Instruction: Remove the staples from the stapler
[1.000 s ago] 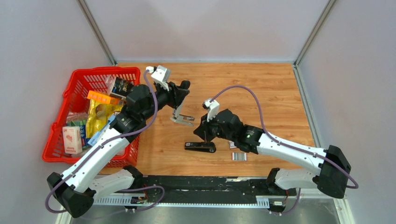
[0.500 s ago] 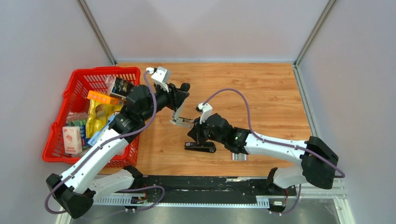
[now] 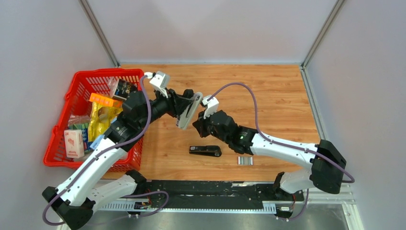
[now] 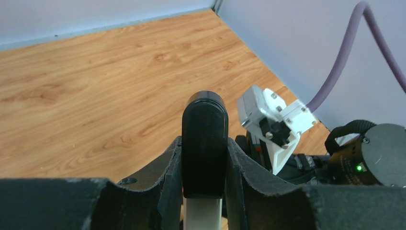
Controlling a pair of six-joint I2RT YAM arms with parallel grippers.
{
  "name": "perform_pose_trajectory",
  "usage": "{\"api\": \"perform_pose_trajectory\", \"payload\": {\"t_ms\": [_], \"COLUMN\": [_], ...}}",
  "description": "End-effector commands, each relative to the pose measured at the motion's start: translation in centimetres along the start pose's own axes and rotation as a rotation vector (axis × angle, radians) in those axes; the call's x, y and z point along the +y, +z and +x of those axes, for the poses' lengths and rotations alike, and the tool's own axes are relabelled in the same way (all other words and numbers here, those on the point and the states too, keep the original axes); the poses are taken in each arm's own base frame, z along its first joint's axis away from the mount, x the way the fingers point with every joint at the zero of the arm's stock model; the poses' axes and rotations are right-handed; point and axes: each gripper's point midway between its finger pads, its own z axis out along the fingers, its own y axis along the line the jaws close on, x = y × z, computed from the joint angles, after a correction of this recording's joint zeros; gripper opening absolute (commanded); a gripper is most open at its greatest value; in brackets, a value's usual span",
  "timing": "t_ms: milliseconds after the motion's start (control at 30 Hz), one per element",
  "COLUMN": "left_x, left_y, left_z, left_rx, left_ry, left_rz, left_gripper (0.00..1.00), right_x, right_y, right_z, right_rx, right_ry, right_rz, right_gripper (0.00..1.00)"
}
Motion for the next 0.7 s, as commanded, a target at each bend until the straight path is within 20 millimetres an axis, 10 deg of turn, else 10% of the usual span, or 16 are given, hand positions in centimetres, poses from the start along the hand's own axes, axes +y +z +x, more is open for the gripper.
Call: {"api": "perform_pose_trajectory", "payload": {"t_ms": [0, 667], "left_x": [-1.9, -5.0], "left_y": [-1.3, -1.3], "left_z": [-2.7, -1.1], "left_rx": [-0.08, -0.069], "left_ry": [-0.023, -0.031], "left_rz": [0.065, 0.273], "left_gripper": [0.0, 0.0], "right_x": [-0.2, -2.4], "right_y": [-1.2, -8.5], "right_z": [-4.6, -12.0], "right_rx": [-0.107, -0.274], "right_ry": [-0.061, -0.084], "right_rz": [0.042, 0.136], "right_gripper": [0.0, 0.0]}}
